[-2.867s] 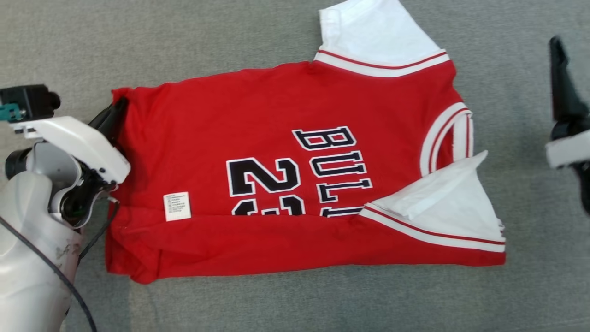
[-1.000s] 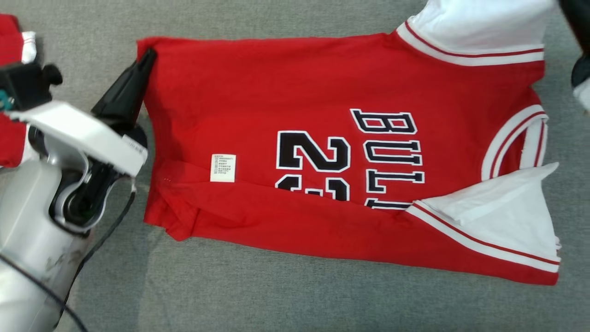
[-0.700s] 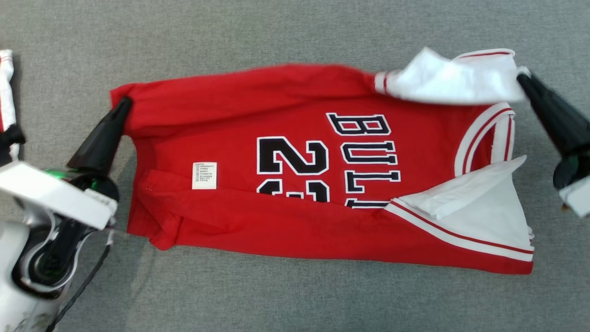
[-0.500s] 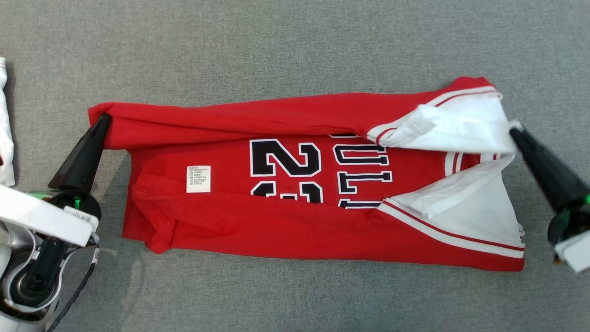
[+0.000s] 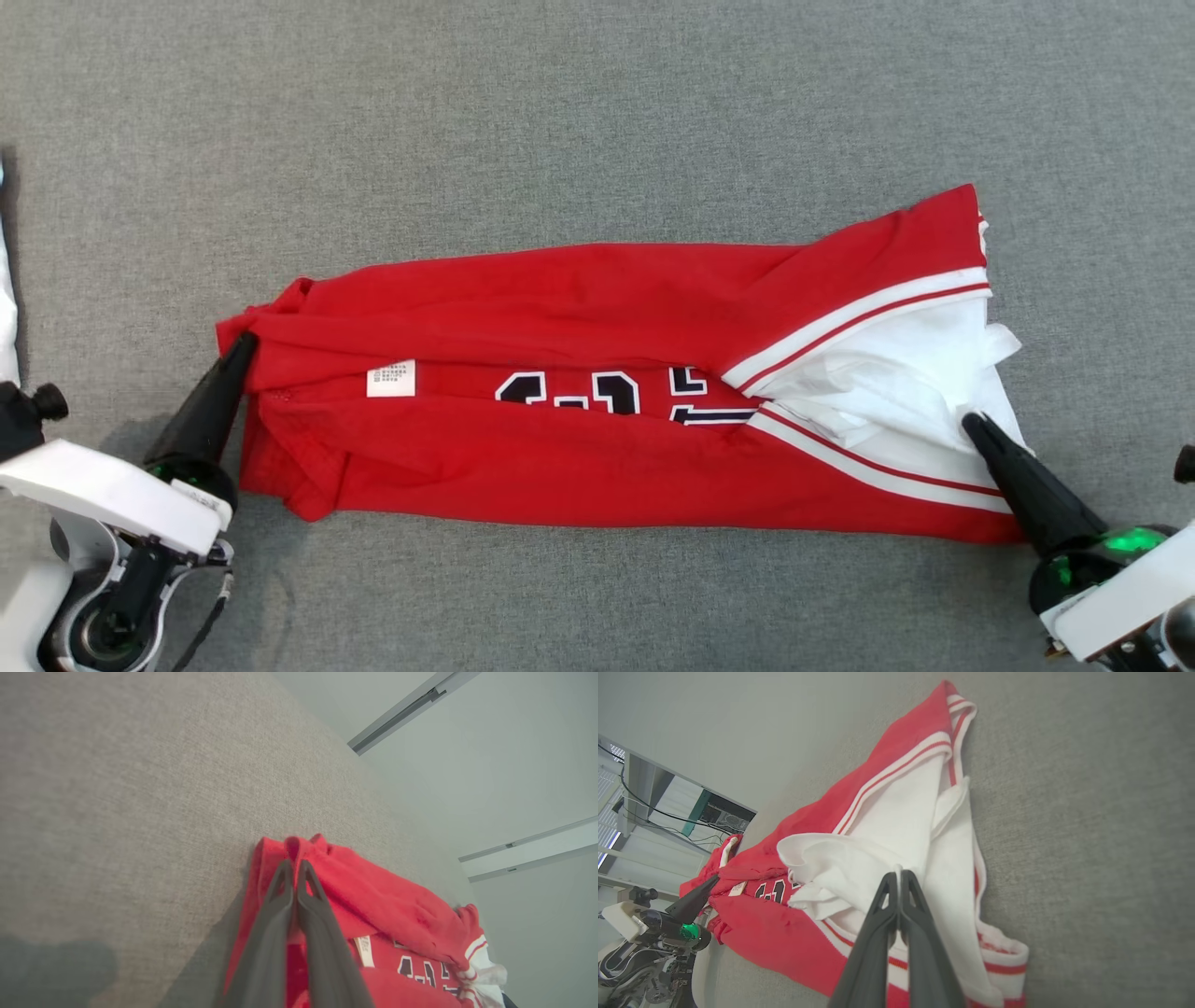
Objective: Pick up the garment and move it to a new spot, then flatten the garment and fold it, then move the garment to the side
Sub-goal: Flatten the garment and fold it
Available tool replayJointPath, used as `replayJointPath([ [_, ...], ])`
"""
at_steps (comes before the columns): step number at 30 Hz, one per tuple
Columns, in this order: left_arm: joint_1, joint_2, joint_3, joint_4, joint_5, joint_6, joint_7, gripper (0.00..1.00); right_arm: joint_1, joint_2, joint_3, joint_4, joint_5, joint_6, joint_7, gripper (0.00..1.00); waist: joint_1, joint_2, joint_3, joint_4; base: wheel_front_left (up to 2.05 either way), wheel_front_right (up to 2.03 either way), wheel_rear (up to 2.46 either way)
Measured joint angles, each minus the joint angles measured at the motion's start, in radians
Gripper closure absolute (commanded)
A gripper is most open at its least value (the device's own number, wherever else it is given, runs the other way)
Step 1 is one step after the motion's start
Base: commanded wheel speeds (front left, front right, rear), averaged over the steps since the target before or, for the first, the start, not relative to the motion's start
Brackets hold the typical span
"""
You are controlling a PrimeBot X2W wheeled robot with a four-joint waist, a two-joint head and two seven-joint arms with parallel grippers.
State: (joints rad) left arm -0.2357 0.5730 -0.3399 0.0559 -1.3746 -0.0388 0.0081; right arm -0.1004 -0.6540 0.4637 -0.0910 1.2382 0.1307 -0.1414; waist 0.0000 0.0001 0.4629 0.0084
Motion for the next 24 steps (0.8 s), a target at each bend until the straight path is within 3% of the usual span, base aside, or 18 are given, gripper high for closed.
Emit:
replayJointPath([
  [1, 0.005, -0.006, -0.003, 0.008, 0.002, -0.003, -0.004, 0.00, 0.005, 0.015, -0.004, 0.008, -0.007, 0.000, 0.002, 0.71, 0.0001, 0.0000, -0.002, 0.000, 0.00, 0.00, 0.00],
  [3, 0.007, -0.016, -0.005, 0.019, 0.018, -0.005, -0.029, 0.00, 0.008, 0.045, -0.017, 0.014, -0.029, 0.000, -0.001, 0.00, 0.0000, 0.0000, -0.006, -0.001, 0.00, 0.00, 0.00],
  [6, 0.010, -0.022, 0.000, 0.020, 0.081, 0.008, -0.103, 0.00, 0.005, 0.073, -0.055, 0.014, -0.090, 0.000, -0.036, 0.00, 0.0000, 0.0000, -0.013, -0.005, 0.00, 0.00, 0.00],
  [12, 0.010, -0.043, 0.003, -0.024, 0.237, 0.107, -0.228, 0.00, -0.028, 0.153, -0.202, 0.019, -0.272, 0.000, -0.106, 0.00, 0.0000, 0.0000, -0.034, -0.010, 0.00, 0.00, 0.00],
  [19, -0.024, -0.063, 0.047, -0.123, 0.470, 0.223, -0.265, 0.00, -0.100, 0.311, -0.398, 0.022, -0.519, 0.000, -0.119, 0.00, 0.0000, 0.0000, -0.066, -0.013, 0.00, 0.00, 0.00],
  [24, -0.045, -0.122, 0.111, -0.199, 0.648, 0.245, -0.267, 0.00, -0.139, 0.376, -0.429, 0.028, -0.672, 0.000, -0.120, 0.00, 0.0001, 0.0000, -0.085, -0.001, 0.00, 0.00, 0.00],
])
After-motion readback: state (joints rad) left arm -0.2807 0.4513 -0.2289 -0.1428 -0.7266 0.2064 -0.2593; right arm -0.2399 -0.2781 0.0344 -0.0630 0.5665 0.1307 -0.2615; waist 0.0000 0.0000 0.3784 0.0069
